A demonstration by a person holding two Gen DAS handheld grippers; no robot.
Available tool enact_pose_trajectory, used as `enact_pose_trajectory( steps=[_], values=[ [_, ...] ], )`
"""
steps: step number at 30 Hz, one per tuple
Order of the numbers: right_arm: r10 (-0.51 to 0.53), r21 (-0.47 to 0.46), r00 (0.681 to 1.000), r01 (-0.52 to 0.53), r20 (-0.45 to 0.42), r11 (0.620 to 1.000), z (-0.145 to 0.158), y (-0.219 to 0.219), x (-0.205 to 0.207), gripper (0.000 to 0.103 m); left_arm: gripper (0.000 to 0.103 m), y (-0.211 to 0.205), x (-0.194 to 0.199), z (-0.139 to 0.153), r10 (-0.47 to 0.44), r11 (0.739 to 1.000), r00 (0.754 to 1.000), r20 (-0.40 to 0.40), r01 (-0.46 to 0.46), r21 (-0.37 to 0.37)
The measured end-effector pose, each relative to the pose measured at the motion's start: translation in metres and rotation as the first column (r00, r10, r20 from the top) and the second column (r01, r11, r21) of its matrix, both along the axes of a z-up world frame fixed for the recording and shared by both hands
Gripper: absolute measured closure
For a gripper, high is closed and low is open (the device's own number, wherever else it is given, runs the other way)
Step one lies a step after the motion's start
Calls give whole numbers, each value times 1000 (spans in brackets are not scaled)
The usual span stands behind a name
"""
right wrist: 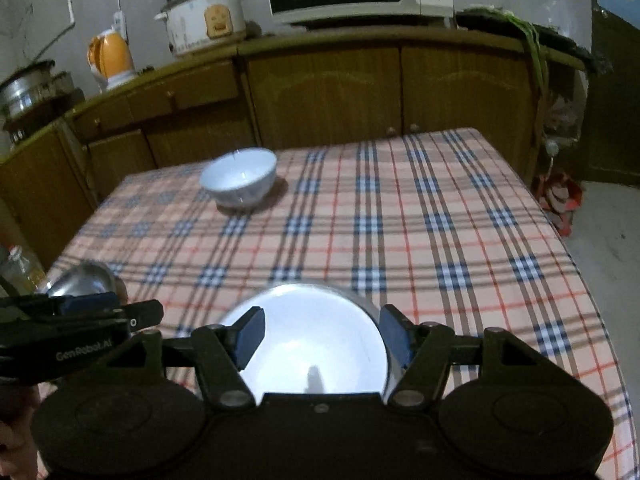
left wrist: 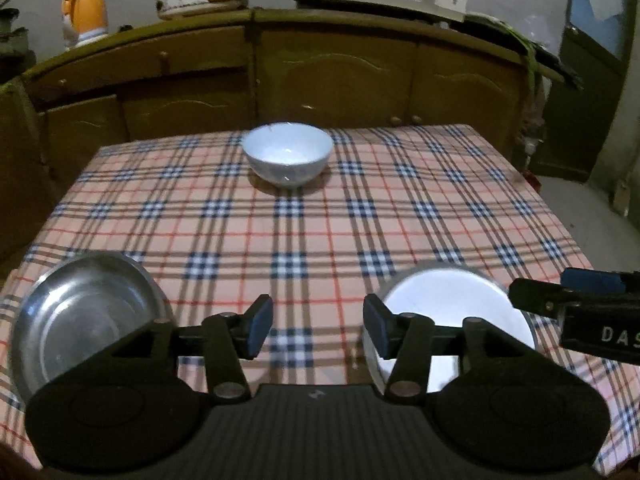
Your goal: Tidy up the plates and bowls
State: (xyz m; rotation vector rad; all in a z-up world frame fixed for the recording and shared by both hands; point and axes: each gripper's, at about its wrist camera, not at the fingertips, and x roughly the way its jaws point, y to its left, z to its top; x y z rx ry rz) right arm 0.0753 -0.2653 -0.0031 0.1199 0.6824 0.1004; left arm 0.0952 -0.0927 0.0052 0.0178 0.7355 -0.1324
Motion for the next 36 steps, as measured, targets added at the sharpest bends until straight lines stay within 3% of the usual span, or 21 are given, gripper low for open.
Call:
enact_pose_trajectory(
  steps=[9,22,36],
  values=[
    [23,11,999,-23,42,1000,16,10,19,27,46,12,19,16,42,999,999,19,-42,9],
    [61,9,996,-61,59,998,22,32,61,27,45,29,51,17,70,997,997,24,-70,14],
    [58,98,998,-61,38,993,12,42,143,26,45,54,127,6,133,991,991,-4,-133,10]
  ],
)
